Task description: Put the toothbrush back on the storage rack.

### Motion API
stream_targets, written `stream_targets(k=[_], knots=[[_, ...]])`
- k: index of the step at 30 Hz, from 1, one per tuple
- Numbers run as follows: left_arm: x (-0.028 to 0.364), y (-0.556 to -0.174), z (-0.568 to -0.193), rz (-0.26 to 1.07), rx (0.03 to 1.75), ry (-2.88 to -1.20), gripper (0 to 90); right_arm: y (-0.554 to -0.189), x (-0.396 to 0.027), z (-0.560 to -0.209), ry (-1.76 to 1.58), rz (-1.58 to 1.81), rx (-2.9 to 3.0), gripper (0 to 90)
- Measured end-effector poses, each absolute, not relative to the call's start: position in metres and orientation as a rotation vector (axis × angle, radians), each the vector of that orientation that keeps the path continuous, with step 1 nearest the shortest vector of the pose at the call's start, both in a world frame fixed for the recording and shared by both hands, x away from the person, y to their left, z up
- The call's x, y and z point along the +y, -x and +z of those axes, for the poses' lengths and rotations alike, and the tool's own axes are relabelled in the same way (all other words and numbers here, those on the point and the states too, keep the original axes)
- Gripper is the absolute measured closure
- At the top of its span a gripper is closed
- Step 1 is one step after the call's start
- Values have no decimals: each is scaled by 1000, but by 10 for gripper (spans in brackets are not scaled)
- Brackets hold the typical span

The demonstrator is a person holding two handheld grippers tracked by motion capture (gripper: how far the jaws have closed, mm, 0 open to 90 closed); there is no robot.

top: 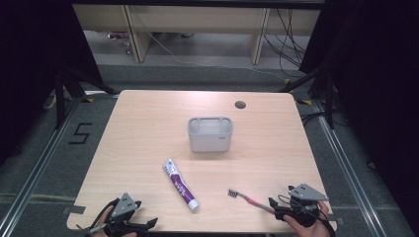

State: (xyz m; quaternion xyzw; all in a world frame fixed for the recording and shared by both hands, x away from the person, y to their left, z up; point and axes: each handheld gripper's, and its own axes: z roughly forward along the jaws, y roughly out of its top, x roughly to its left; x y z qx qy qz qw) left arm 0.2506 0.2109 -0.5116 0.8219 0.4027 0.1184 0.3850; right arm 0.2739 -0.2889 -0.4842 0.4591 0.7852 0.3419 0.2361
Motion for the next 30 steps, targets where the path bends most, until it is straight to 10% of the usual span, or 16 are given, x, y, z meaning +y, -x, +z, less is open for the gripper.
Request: stream_targets(k=[30], knots=[[214,-252,-511,309,1018,-2128,181,-273,-279,-480,-1126,906,2314,248]])
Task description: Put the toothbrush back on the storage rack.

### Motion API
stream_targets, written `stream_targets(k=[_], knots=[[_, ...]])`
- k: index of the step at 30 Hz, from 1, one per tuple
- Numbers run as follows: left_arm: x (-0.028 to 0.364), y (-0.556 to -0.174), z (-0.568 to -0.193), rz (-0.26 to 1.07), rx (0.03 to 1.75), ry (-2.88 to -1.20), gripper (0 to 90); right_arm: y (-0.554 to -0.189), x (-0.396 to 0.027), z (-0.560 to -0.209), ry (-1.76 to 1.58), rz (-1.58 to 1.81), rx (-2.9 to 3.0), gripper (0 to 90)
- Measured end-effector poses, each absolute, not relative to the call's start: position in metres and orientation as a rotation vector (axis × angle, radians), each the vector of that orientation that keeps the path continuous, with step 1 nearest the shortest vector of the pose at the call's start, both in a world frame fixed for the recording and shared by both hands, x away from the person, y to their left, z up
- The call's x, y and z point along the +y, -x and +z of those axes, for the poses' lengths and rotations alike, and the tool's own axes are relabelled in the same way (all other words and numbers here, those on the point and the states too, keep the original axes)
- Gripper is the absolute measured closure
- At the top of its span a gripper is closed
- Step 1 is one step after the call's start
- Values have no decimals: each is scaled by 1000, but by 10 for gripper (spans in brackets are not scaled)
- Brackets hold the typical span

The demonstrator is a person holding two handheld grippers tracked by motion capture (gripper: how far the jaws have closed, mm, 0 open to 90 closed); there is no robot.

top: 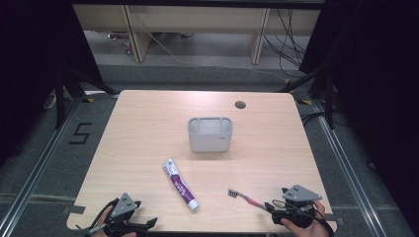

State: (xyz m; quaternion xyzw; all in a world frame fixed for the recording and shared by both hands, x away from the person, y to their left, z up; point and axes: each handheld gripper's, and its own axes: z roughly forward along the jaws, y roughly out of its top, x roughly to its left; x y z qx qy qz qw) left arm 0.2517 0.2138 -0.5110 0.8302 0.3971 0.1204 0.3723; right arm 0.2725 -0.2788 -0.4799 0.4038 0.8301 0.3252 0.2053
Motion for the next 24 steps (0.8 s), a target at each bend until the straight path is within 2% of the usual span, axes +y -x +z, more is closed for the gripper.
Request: stream_targets(k=[4,11,17,18,24], knots=[[214,-252,-511,308,1017,-2128,181,-271,-276,-477,-1088,872,2345,278],[213,-252,-511,312,1023,-2128,181,-270,-267,-473,-1052,821,2420,385],[213,-251,-511,307,1029,-2122,181,-269,-260,-468,-1028,787,2479,429],[211,-251,-513,300,1043,-2077,181,-269,-257,-466,-1026,761,2498,441],[211,-252,-513,312,1033,-2112,181,-275,-253,-464,-1003,712,2542,502]])
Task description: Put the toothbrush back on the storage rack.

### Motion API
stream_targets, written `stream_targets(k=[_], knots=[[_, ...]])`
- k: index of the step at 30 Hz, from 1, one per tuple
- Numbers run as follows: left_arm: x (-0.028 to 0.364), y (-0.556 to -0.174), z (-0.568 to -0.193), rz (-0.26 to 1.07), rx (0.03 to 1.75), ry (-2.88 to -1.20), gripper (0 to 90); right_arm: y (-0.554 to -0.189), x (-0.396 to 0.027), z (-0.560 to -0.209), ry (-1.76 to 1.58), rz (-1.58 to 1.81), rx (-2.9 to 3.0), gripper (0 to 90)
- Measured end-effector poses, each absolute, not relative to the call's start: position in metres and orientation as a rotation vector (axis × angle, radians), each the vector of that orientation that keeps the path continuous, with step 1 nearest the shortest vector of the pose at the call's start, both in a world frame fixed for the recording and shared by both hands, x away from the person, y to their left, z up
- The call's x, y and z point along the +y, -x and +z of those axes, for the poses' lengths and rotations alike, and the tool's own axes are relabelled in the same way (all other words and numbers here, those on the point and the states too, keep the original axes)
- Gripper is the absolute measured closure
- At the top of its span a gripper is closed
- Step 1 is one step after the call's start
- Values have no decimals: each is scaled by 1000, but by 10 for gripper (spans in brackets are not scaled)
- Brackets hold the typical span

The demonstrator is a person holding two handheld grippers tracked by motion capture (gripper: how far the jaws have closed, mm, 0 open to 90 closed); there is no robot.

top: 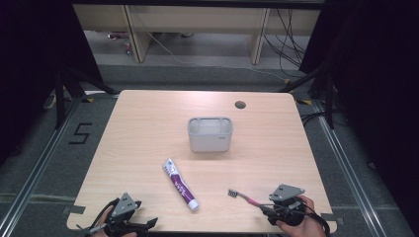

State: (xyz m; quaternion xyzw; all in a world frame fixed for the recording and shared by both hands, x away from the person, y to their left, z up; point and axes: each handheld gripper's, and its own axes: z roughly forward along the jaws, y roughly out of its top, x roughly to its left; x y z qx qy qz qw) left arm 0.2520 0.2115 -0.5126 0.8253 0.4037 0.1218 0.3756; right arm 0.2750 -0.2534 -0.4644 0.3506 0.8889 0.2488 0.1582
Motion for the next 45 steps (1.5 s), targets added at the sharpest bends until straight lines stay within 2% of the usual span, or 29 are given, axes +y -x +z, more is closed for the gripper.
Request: stream_targets(k=[8,14,19,29,45], knots=[[212,-253,-512,304,1022,-2111,181,-285,-240,-458,-903,602,2641,614],[211,-253,-513,302,1042,-2088,181,-292,-233,-458,-867,545,2710,664],[211,-254,-513,312,1039,-2105,181,-296,-229,-462,-828,484,2754,673],[212,-254,-512,296,1028,-2117,181,-306,-226,-466,-780,402,2811,758],[212,-254,-512,309,1041,-2108,181,-314,-214,-470,-755,273,2874,801]])
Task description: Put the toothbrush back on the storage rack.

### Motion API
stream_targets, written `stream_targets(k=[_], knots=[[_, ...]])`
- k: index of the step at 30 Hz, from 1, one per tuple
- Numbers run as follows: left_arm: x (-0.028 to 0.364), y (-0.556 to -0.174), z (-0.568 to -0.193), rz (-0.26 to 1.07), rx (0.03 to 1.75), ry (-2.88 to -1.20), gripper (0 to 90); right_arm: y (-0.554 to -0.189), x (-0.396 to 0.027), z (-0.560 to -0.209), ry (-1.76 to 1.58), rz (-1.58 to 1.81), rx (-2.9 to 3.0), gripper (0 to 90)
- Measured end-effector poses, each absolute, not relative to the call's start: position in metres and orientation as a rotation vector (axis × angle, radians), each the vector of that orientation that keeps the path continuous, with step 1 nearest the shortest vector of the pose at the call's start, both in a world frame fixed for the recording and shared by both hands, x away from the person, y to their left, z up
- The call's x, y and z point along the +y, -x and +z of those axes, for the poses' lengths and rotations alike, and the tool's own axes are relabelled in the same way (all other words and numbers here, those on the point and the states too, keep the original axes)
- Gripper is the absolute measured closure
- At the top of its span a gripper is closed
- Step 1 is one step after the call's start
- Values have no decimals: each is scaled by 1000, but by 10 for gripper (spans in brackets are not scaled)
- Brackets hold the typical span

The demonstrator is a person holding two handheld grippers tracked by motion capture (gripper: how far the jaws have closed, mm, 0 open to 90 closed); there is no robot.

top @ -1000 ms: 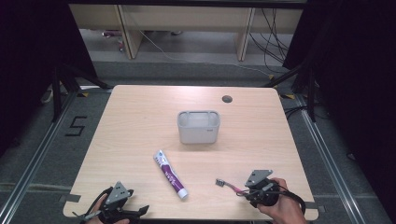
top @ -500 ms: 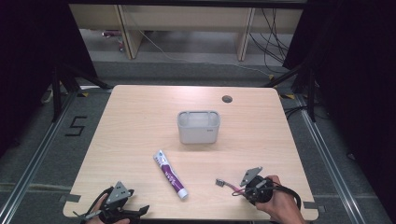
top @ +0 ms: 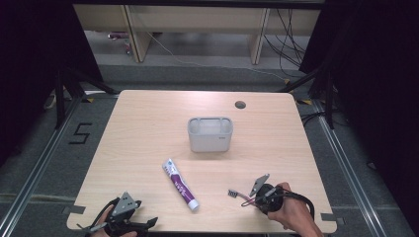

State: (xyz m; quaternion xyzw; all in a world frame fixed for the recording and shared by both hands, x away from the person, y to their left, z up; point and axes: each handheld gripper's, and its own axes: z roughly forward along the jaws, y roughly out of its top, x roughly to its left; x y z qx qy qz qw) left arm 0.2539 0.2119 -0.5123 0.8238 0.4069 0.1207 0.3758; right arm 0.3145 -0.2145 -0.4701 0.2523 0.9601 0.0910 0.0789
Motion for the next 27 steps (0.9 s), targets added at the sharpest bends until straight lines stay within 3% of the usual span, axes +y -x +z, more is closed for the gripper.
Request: stream_targets(k=[27], knots=[[212,-254,-513,316,1036,-2111,181,-326,-199,-474,-685,11,2930,835]])
